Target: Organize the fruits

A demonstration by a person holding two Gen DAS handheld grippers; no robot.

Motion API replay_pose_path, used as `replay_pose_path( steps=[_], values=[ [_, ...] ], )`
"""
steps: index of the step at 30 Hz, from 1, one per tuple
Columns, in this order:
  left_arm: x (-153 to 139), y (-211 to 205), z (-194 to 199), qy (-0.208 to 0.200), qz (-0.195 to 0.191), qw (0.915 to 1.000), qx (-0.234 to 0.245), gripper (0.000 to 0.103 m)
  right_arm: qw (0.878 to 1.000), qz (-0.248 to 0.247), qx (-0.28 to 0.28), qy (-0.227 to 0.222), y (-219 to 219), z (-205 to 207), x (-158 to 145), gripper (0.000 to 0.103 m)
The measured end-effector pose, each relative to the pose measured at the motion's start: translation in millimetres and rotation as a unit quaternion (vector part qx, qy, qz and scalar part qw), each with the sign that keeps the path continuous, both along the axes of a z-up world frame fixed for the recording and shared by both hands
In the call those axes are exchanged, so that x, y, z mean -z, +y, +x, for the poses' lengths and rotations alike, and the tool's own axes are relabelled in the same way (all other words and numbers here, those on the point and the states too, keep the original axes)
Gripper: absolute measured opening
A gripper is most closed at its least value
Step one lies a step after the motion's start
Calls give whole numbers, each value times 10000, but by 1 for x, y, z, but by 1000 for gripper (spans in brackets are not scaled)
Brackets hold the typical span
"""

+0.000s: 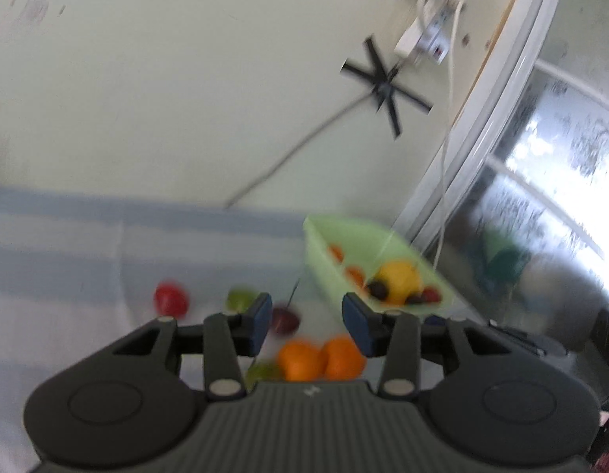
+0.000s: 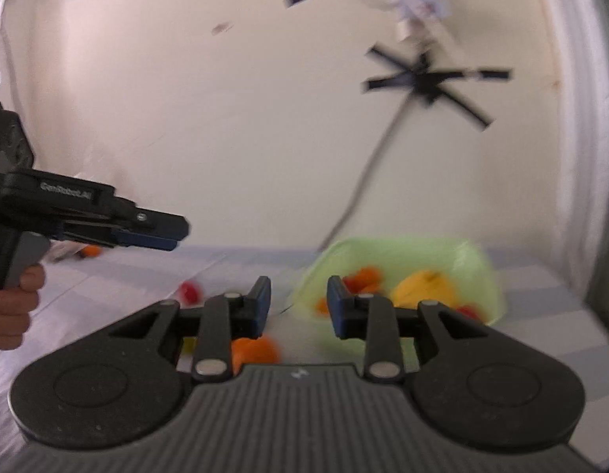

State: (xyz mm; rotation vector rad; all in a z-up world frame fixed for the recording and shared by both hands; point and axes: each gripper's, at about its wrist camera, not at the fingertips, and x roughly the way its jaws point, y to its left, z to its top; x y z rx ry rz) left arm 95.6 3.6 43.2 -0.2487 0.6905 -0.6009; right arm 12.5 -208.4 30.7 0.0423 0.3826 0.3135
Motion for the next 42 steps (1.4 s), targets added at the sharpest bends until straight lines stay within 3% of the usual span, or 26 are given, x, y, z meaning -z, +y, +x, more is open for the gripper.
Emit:
replay_pose_path(
  steps=[2,3,6,13,18,20,21,25,30,36,42],
  values=[
    [13,4,-3,130,46,9999,-13,42,9995,-195,-158,175,15,3,10,34],
    [20,4,-4,177,82,9998,-28,49,9989,-318,-225,267,22,5,14,35],
    [30,3,-9,71,382,9992,-3,54,9970,-525,-347,450,33,13,25,55],
    [39,-16,-13,-400,1413,9883,411,54,9919,-963,-363,743,41,38,37,55],
    [51,-27,-4,-509,1763,9809,652,52,9893,-1113,-425,839,44,43,41,54],
    [50,-29,-2,-553,1735,9805,735,41,9895,-980,-472,948,42,47,42,50],
    [50,-30,-2,-556,1718,9805,780,26,9901,-930,-447,950,40,47,41,44],
    [49,-29,-17,-530,1698,9812,746,26,9913,-818,-410,943,35,33,38,43],
    [43,-18,-66,-362,1326,9860,948,26,9938,-618,-378,840,29,-14,32,43],
    [39,-20,-131,-545,1315,9856,911,26,9961,-360,-330,731,27,-82,29,43],
    [48,-30,-149,-591,1484,9849,665,26,9954,-395,-304,813,34,-105,41,44]
  ],
)
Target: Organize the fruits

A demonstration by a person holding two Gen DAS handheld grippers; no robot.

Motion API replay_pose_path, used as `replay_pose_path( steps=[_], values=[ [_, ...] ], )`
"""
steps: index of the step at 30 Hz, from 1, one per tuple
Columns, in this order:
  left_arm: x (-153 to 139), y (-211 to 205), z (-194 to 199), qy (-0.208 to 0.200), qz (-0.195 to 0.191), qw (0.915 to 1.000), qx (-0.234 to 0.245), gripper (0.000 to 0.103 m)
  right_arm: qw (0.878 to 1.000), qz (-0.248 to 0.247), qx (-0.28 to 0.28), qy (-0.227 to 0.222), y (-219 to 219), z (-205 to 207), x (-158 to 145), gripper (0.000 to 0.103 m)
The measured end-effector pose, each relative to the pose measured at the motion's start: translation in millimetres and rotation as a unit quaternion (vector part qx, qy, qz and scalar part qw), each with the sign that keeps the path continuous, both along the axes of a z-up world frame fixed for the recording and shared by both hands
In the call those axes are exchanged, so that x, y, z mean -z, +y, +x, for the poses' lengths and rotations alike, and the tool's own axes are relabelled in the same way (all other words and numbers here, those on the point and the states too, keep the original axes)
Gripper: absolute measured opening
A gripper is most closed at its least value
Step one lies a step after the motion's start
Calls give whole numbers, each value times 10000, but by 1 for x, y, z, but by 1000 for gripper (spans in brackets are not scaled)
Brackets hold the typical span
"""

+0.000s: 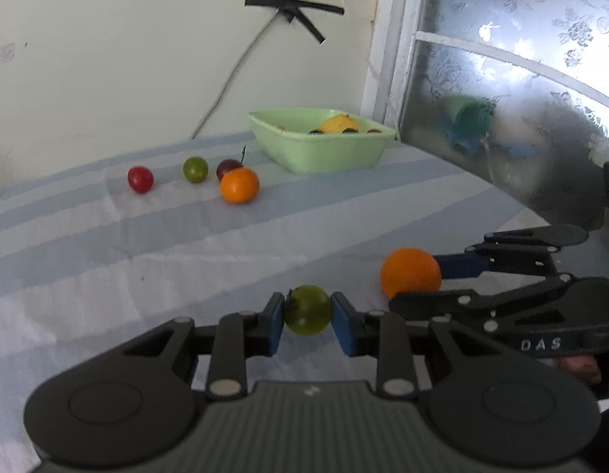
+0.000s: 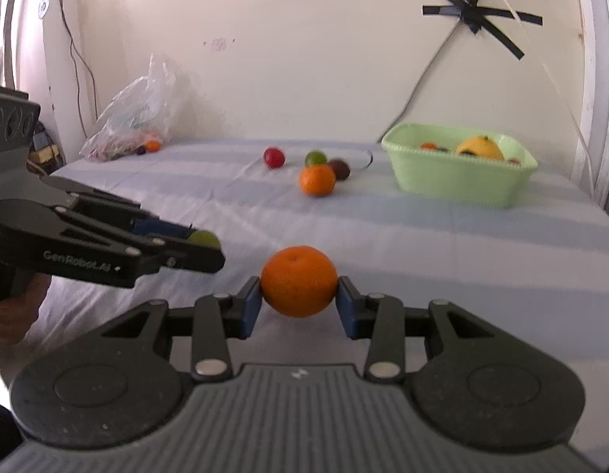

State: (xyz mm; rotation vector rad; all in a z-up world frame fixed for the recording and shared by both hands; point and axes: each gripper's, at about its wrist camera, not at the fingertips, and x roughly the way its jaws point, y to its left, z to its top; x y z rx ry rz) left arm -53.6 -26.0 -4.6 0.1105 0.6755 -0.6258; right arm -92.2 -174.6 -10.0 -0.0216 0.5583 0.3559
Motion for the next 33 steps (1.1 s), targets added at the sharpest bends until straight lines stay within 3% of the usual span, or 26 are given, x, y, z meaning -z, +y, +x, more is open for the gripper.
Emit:
replay_pose_path(
  steps=[5,7,17,26,28,30,33],
  values=[
    [7,-6,-8,-231,48,9996,-122,34,9994,-296,6,-162,9,-2,7,46],
    [7,-10,-12,-308,139,9994,-121,40,9993,-319,-34,-167,10,0,7,53],
    [8,-7,-11,-268,58,9995,-166,43,9993,-301,32,-201,10,-5,9,57],
    [8,-4,-10,-215,-55,9995,-228,40,9992,-316,87,-229,11,-8,9,55],
    [7,-5,-11,-224,-36,9995,-235,35,9990,-342,130,-273,11,-9,9,44],
    [7,-7,-11,-219,-3,9996,-185,26,9987,-366,109,-325,12,-11,9,44],
    [0,-13,-3,-157,-54,9999,-1,26,9991,-243,91,-328,7,-8,6,43]
  ],
)
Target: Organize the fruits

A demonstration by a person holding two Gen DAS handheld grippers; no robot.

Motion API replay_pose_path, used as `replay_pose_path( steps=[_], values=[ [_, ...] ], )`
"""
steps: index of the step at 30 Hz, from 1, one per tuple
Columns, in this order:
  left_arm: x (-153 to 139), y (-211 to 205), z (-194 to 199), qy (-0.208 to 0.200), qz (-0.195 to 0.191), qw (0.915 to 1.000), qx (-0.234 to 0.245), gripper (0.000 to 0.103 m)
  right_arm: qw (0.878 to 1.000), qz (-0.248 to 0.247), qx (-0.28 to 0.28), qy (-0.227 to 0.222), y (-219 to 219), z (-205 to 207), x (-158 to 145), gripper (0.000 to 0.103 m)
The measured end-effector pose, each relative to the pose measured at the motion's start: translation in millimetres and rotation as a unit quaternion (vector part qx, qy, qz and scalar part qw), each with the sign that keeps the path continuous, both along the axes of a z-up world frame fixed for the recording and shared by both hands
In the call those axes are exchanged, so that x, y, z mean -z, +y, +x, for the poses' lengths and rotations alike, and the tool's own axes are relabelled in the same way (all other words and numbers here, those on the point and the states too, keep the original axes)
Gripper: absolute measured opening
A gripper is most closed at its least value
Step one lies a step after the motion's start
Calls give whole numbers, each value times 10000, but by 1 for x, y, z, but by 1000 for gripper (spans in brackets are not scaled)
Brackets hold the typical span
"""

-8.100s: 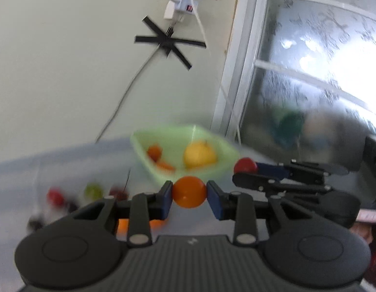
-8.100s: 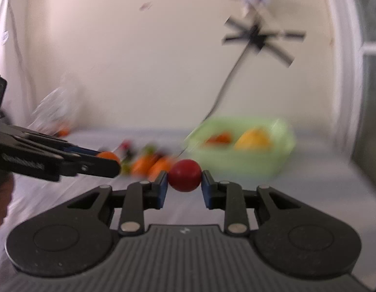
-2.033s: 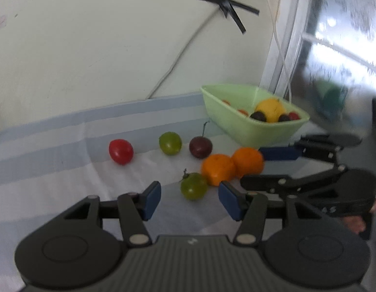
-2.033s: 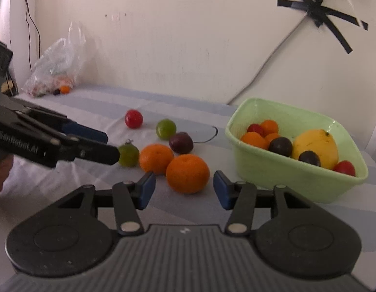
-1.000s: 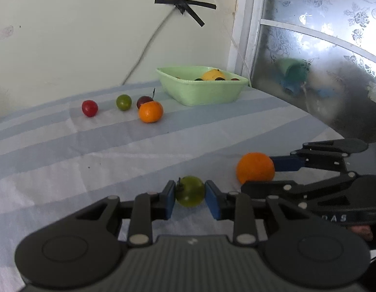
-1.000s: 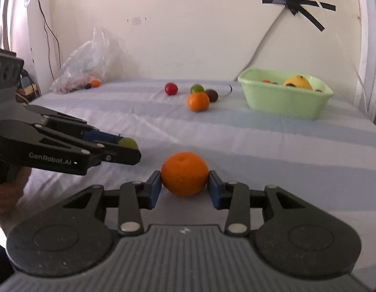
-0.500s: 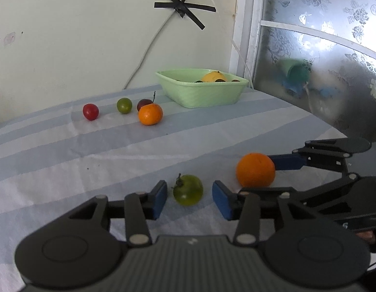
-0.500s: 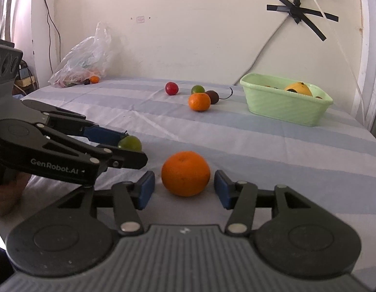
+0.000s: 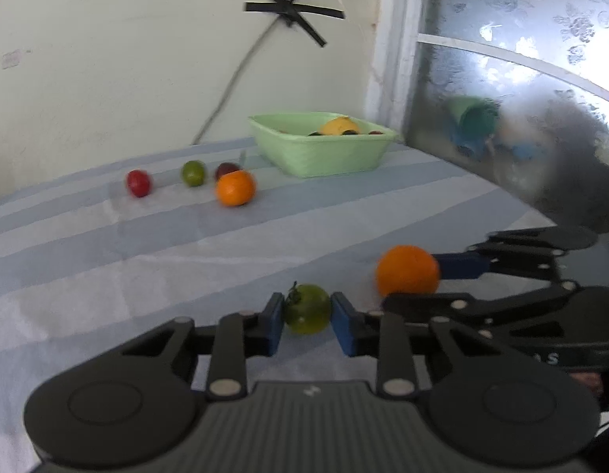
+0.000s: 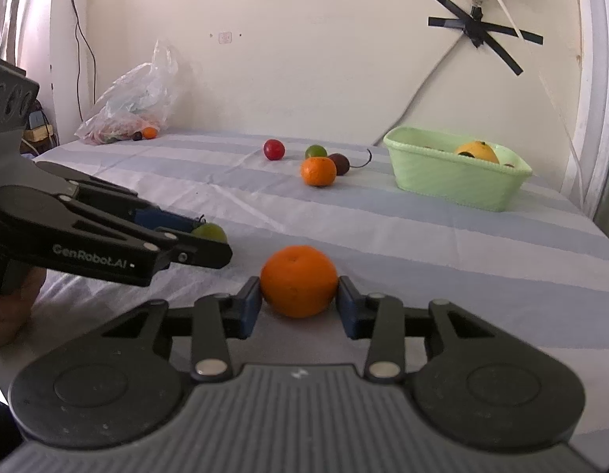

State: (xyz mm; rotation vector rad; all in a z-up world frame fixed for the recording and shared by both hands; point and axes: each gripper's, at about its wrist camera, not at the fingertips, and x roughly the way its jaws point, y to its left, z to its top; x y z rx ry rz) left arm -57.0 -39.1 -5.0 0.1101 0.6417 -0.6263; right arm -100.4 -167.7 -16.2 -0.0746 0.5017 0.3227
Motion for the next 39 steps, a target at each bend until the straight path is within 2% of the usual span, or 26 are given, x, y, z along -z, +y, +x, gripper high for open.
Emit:
replay_pose_path(
  steps=[2,4,9,15,19,22,24,27,30,35,36,37,39],
  values=[
    [-10,-6,10,-53,-69,9999,63,26,9997,231,-6,78,-10,9,-4,43],
    [-27,-16,28,-150,-197,9996,117,26,9996,254,86,13,-19,22,-13,43],
    [-56,-43,90,-207,-544,9982,164,26,9971,182,455,-576,-47,69,-44,43],
    [-60,-71,186,550,-1050,9929,-38,26,9938,280,832,-680,-71,136,-49,43],
    [-51,-86,225,830,-1099,9904,-127,27,9948,158,818,-591,-73,161,-38,44],
    [-41,-99,243,931,-988,9905,-219,29,9947,50,807,-628,-73,168,-33,44],
    [-33,-104,249,1006,-932,9903,-229,34,9943,36,837,-655,-74,170,-30,45],
    [-28,-110,253,1052,-898,9902,-188,34,9935,171,858,-725,-77,166,-29,53],
    [-38,-100,248,989,-1020,9897,-192,34,9918,178,907,-880,-77,161,-32,54],
    [-78,-43,218,523,-1574,9857,-302,34,9879,434,948,-1151,-83,143,-48,52],
    [-83,-29,209,440,-1662,9845,-357,34,9871,518,915,-1211,-83,138,-53,49],
    [-86,-14,198,345,-1680,9842,-442,34,9867,593,862,-1241,-83,132,-56,46],
    [-84,5,178,210,-1481,9866,-653,35,9867,772,732,-1231,-79,121,-60,40]
  ],
)
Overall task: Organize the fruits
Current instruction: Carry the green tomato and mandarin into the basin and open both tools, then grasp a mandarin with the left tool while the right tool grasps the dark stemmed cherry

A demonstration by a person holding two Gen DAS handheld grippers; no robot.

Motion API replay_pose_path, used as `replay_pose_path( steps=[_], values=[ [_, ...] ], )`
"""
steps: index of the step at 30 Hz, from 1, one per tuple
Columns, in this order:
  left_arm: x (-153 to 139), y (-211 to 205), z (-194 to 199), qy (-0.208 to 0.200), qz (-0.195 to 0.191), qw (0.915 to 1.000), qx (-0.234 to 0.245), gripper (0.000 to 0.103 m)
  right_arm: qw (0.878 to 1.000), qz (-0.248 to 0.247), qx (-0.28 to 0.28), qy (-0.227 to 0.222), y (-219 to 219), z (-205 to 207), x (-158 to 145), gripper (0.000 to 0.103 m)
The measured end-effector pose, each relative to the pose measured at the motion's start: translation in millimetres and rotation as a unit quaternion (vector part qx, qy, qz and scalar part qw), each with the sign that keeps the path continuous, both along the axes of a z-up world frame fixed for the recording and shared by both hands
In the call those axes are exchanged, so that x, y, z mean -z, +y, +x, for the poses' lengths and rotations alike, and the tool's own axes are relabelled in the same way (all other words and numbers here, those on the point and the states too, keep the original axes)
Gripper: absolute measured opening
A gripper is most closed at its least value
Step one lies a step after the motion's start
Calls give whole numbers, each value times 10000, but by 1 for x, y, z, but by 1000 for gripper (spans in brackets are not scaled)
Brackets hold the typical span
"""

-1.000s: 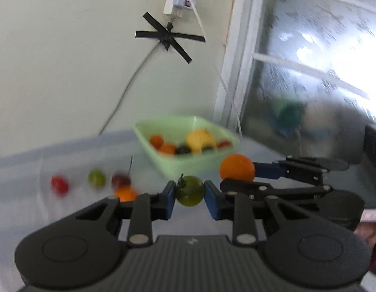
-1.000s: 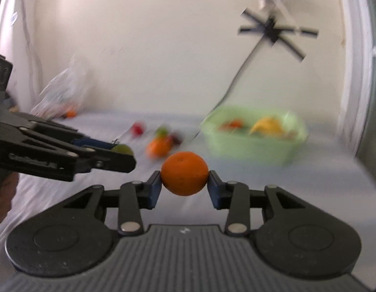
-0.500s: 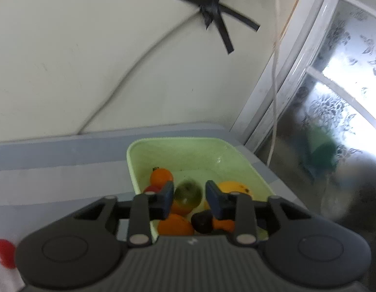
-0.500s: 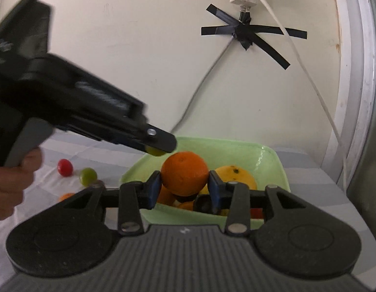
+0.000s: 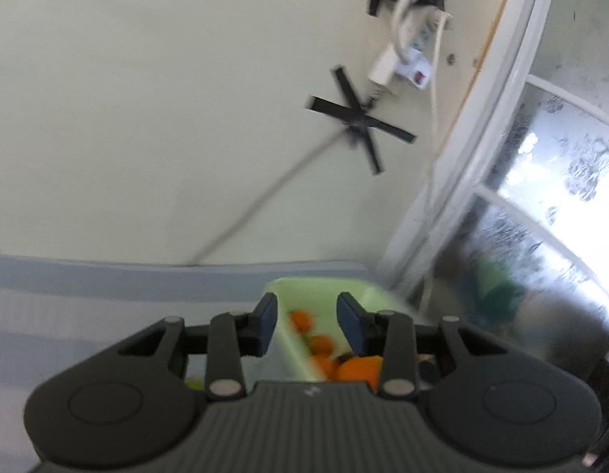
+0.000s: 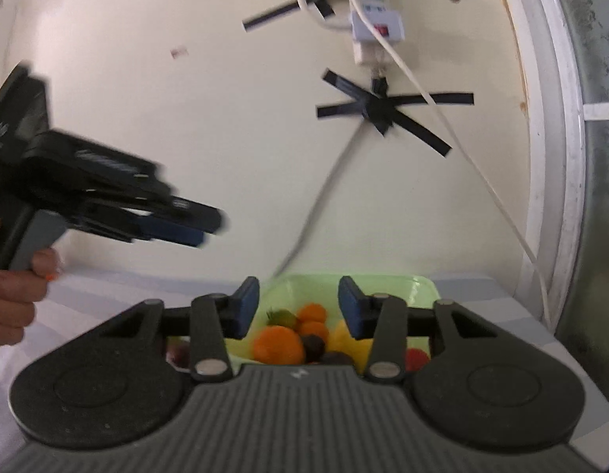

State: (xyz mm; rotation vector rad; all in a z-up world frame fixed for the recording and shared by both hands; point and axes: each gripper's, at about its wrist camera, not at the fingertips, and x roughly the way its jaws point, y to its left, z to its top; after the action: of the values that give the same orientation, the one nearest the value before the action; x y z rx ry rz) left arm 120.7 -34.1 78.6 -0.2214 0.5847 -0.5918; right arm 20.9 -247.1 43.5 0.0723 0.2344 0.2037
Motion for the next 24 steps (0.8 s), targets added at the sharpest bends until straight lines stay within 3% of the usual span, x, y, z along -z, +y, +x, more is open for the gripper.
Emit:
replay_pose_path(
  steps=[2,4,6,9,13,15,18,24],
  values=[
    [11,10,-20,-14,298,9995,-136,37,9995,166,-226,121,5,-8,2,37],
    [29,8,-36,40,620,9978,-222,51,9980,223,-462,371,14,-8,9,31],
    [46,-2,-45,106,886,9957,-235,58,9966,179,-562,573,23,-7,16,31],
    [66,-19,-47,185,1227,9922,-128,58,9950,190,-498,845,31,0,25,31],
    [80,-38,-46,-31,1681,9856,-182,60,9922,269,-522,1103,37,2,30,32],
    [87,-40,-40,61,1716,9849,-231,57,9915,253,-523,1162,40,0,31,32],
    [92,-32,-39,255,1420,9895,-89,37,9894,404,-478,1307,40,7,32,32],
    [72,14,-72,-51,1399,9900,-181,37,9821,778,-518,1633,55,25,34,33]
  ],
)
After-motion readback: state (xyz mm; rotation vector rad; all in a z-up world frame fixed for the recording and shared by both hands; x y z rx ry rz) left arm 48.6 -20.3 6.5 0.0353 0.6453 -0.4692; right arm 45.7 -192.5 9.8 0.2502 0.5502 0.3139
